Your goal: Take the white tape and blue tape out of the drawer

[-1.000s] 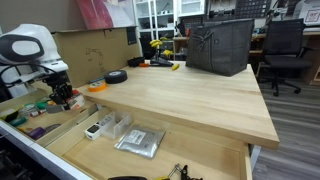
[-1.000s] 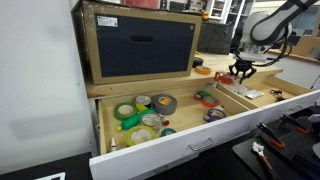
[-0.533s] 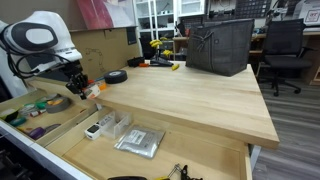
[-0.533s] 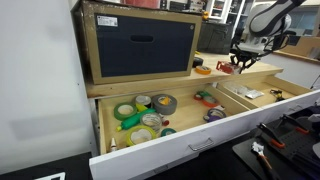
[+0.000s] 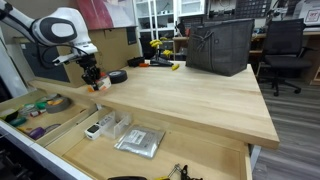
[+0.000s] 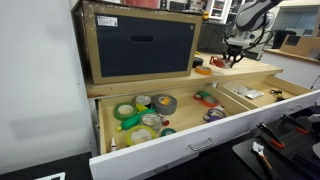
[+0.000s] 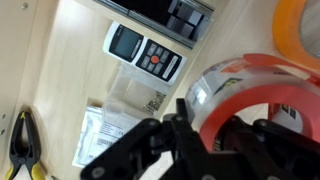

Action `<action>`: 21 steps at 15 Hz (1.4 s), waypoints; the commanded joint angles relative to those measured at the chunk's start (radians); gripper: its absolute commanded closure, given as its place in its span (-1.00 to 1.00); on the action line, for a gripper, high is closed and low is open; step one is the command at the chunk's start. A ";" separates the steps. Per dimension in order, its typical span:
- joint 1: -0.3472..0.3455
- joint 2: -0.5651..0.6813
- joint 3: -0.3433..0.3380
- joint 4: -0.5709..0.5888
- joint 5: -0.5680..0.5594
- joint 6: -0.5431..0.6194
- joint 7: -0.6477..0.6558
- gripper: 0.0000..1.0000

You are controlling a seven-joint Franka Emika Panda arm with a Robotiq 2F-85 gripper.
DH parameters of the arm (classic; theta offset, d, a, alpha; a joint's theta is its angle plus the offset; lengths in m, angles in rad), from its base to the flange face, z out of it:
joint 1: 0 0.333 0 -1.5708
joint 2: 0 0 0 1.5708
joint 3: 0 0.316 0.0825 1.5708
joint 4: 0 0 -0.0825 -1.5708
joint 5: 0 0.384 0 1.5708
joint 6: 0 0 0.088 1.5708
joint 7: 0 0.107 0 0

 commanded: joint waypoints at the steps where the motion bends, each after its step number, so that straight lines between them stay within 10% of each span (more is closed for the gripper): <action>1: 0.004 0.108 -0.008 0.183 0.044 -0.111 -0.009 0.87; 12: 0.033 0.332 -0.027 0.443 0.028 -0.192 0.006 0.87; 13: 0.037 0.335 -0.029 0.445 0.025 -0.196 0.006 0.67; 14: 0.043 0.328 -0.032 0.440 0.017 -0.199 0.003 -0.01; 21: 0.119 0.197 -0.049 0.293 -0.127 -0.112 -0.007 -0.91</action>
